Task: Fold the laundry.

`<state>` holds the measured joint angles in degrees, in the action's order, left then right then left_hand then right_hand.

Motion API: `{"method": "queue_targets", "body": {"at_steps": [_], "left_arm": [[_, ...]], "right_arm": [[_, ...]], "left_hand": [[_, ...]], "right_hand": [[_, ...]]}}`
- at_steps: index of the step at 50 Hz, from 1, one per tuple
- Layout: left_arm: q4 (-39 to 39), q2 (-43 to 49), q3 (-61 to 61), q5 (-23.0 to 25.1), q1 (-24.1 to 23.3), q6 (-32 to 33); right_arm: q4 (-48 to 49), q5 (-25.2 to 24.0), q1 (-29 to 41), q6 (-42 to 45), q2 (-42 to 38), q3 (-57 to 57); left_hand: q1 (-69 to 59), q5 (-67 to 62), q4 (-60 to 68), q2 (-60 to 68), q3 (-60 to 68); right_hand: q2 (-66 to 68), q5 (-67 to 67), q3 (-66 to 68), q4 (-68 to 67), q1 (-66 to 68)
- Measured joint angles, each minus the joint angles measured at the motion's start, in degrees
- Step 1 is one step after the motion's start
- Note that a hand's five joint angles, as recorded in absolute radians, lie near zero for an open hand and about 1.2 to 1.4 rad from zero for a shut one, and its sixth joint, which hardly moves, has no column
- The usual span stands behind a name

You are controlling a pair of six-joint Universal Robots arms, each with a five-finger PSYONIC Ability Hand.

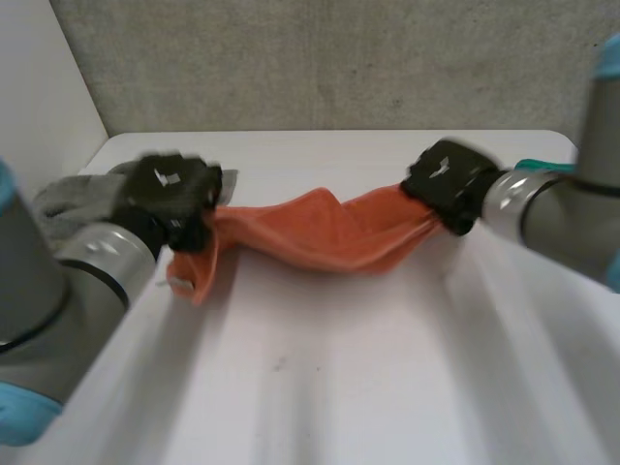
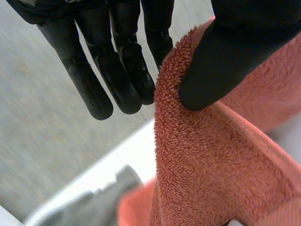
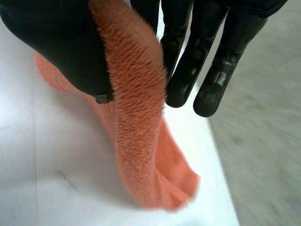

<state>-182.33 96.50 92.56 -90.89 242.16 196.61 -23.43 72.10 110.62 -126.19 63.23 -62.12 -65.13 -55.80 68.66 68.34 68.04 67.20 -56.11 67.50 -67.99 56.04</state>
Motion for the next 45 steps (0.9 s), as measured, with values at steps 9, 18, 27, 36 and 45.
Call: {"method": "queue_targets", "body": {"at_steps": [9,18,27,36,45], "left_arm": [[6.4,-7.6,-3.5,0.8,1.5,2.9],[10.8,3.9,-5.0,2.4,1.5,8.8],[5.4,25.4,-25.6,1.7,1.5,9.2],[-15.4,27.3,-43.3,-0.4,1.7,9.1],[-26.5,18.2,-35.9,-1.2,1.5,9.0]], "right_arm": [[-7.5,9.2,-1.8,-4.9,19.2,-11.0],[-9.6,10.3,0.2,-3.1,13.7,-14.6],[-1.0,16.4,4.3,-6.0,-9.0,9.1],[21.9,19.1,4.8,-13.7,-13.0,30.2],[35.0,18.3,4.6,-16.1,-2.2,19.0]], "left_hand": [[0.0,0.0,0.0,0.2,0.2],[0.0,0.0,0.0,0.2,0.2],[0.0,0.0,0.2,0.2,0.3],[0.0,0.0,0.2,0.2,0.3],[0.0,0.0,0.2,0.2,0.3]], "right_hand": [[0.0,0.0,0.0,-0.2,0.0],[0.0,0.0,0.0,-0.2,0.0],[0.0,0.0,0.0,-0.2,0.0],[0.0,0.0,0.2,-0.2,0.0],[0.0,0.0,0.2,-0.2,0.0]]}}
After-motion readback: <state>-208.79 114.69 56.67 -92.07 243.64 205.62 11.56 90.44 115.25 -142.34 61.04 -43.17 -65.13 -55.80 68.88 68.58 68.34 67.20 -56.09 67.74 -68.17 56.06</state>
